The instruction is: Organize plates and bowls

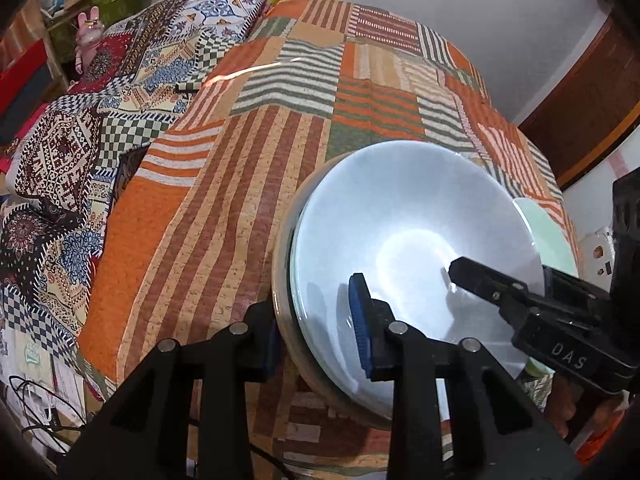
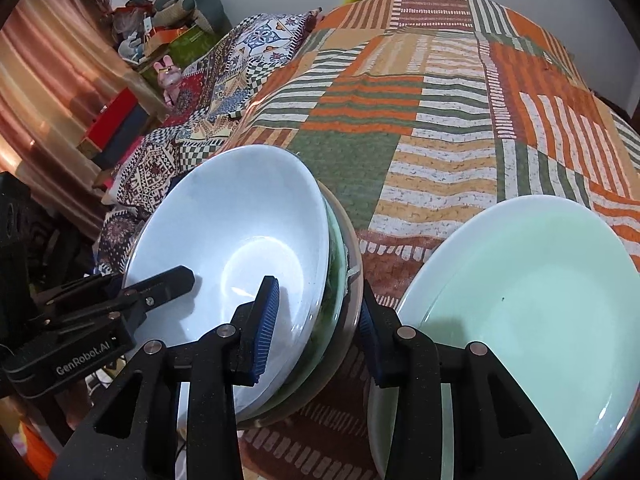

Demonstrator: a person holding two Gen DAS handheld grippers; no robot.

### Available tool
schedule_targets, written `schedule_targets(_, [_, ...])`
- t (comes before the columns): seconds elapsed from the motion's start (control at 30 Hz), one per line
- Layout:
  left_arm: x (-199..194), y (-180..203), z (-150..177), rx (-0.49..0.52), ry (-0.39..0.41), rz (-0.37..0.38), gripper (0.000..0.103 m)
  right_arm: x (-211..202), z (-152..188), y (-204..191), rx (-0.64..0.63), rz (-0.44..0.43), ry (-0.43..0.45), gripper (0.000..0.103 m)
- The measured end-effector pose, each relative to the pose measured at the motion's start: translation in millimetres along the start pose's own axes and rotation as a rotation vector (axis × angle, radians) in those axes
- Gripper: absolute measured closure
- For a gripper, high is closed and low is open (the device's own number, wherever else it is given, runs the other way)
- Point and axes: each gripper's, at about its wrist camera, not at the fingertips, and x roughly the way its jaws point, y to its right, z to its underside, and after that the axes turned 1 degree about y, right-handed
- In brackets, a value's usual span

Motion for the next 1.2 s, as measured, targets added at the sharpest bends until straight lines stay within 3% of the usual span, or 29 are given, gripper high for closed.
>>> schedule_targets(0.43, [-39,30,-15,0.055,0.087,0.021,0.072,-51,-9,4,-0.006,0.005,0.134,0.068])
schedule_targets(0.7, [-57,63,-22,0.108,0.125,0.051,0.072,-78,-6,21,0.026,0.024,0.173,0.068])
schedule_targets(1.2, [-58,134,-23,0.223,0.112,0.136,0.072,-134,13,69,0.117,0.09,0.281,0.068])
